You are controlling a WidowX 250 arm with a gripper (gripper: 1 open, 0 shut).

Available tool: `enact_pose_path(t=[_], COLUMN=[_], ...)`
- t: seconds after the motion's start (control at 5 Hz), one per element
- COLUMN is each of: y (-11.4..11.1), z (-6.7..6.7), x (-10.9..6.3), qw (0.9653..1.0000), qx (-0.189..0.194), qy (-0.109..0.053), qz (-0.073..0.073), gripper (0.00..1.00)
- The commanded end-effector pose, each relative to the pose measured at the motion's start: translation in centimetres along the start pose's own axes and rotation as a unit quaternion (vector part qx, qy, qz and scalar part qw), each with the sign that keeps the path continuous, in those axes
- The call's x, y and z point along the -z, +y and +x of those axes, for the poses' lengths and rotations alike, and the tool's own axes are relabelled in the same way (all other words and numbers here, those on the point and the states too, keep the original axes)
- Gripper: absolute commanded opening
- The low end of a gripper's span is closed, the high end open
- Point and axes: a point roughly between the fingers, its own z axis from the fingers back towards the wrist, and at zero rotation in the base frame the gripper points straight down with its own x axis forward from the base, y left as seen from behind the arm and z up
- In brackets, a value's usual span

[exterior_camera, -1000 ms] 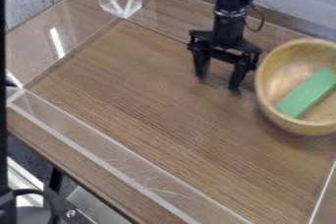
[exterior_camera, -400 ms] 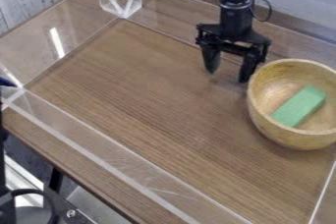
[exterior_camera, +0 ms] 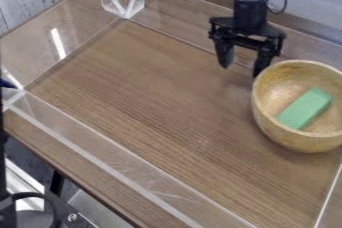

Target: Remove the green block from inside the brown bowl and put it on the table

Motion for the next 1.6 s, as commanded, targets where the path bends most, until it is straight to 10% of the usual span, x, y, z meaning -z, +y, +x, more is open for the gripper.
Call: enact_pose_path(t=[0.0, 0.8, 1.0, 1.4], y=[-1.8, -3.9, -4.4, -4.6], z=[0.7, 1.0, 1.4, 1.6], x=[-0.4, 0.2, 0.9, -2.5], qw=[0.9995, 0.9998, 0.9999, 0.9989], qx=[0.02, 0.014, 0.008, 0.038], qy=[-0.023, -0.001, -0.001, -0.012], qz=[0.005, -0.013, -0.011, -0.025], gripper=[1.0, 1.0, 0.0, 0.0])
